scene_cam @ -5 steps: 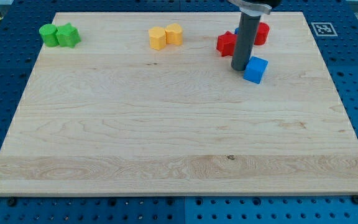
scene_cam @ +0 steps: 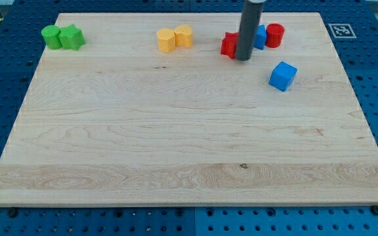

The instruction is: Push the red star closer to the yellow heart

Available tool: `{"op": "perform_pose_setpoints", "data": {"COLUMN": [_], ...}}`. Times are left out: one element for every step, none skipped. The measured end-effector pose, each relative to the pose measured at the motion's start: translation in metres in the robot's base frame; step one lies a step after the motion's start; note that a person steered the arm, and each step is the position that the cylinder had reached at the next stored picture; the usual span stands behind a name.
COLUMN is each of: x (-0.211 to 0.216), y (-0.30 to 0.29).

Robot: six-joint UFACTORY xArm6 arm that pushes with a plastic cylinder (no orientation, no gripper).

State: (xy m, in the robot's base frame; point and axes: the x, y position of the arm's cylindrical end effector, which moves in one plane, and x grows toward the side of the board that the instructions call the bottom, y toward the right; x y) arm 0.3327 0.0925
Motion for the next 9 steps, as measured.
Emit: {"op": "perform_pose_setpoints", "data": {"x": [0.0,0.005,0.027,0.017,-0.011,-0.026,-0.026,-0.026,-0.026], "y": [-0.025,-0.026,0.0,0.02,0.02,0.019,0.002,-0.019,-0.044]}}
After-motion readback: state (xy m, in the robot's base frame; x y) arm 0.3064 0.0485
